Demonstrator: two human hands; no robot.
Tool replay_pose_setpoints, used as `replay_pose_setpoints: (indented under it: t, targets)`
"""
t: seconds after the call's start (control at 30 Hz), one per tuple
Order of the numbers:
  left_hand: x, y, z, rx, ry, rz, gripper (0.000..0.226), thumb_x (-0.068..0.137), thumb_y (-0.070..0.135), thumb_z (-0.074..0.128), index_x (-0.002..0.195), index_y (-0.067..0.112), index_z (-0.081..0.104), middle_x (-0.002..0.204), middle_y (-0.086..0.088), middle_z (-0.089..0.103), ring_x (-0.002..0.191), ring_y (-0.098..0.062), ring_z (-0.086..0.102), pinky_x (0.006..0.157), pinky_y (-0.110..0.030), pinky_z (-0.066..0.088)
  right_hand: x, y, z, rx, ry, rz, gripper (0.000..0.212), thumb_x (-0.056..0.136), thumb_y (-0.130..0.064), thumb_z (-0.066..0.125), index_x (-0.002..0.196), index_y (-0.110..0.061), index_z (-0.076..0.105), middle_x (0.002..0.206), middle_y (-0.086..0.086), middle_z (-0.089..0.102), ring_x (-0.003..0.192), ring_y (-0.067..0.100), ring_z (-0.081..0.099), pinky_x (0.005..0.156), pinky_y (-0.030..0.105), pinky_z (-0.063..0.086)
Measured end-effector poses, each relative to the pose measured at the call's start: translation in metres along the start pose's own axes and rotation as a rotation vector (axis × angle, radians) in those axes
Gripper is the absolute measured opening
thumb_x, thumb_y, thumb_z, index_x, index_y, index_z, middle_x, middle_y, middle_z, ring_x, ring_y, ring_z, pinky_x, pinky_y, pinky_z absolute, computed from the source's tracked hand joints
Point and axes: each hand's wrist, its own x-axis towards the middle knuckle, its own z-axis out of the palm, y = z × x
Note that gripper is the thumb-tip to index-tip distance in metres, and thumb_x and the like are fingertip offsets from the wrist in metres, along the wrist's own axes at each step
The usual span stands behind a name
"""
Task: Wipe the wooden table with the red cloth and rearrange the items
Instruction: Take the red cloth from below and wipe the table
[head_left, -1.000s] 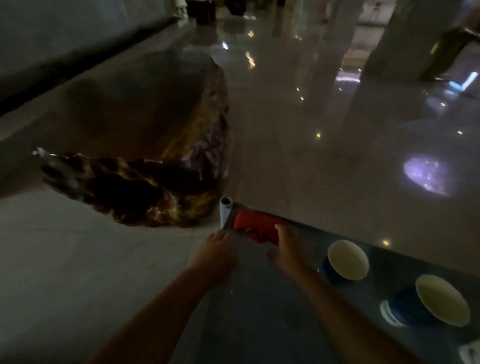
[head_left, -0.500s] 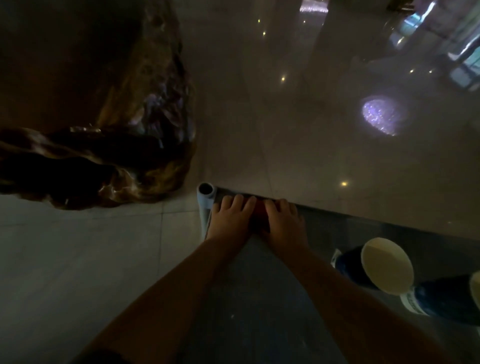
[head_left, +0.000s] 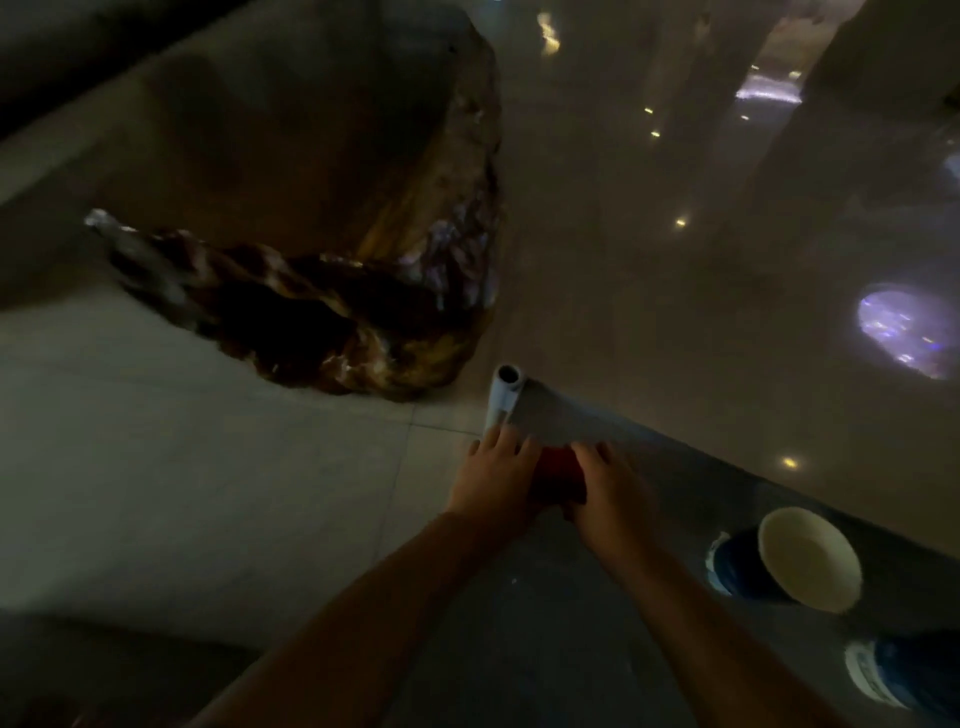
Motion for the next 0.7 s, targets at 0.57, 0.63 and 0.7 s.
replay_pose_setpoints:
  t: [0.57, 0.63, 0.7]
  targets:
    - [-0.494, 0.066, -0.029, 0.093, 0.381, -1.024, 0.065, 0.075, 0.043, 0.07, 0.127, 0.014, 0.043, 0.114, -0.01, 0.058, 0.099, -0.032, 0.055, 0.079, -0.044, 0.045, -0.308, -0.21, 0.056, 0.076, -0.357, -1.101, 0.051, 0.065, -0.02, 0.082, 0.112, -0.02, 0.061, 0.102, 0.007, 0.056, 0.089, 0.03, 0.057, 0.066, 0.034, 0.046]
    - [-0.553, 0.081, -0.019, 0.103, 0.418, -1.133, 0.067, 0.075, 0.044, 0.072, 0.127, 0.016, 0.041, 0.113, -0.008, 0.058, 0.097, -0.029, 0.056, 0.079, -0.043, 0.047, -0.357, -0.231, 0.071, 0.074, -0.415, -1.222, 0.047, 0.063, -0.017, 0.079, 0.108, -0.022, 0.062, 0.1, 0.005, 0.054, 0.089, 0.031, 0.057, 0.064, 0.033, 0.043]
    - [-0.618, 0.1, -0.009, 0.109, 0.45, -1.258, 0.064, 0.075, 0.038, 0.073, 0.126, 0.018, 0.04, 0.113, -0.007, 0.057, 0.096, -0.026, 0.056, 0.079, -0.041, 0.048, -0.416, -0.255, 0.084, 0.075, -0.453, -1.358, 0.046, 0.064, -0.017, 0.079, 0.107, -0.024, 0.063, 0.101, 0.003, 0.054, 0.089, 0.028, 0.057, 0.066, 0.034, 0.047]
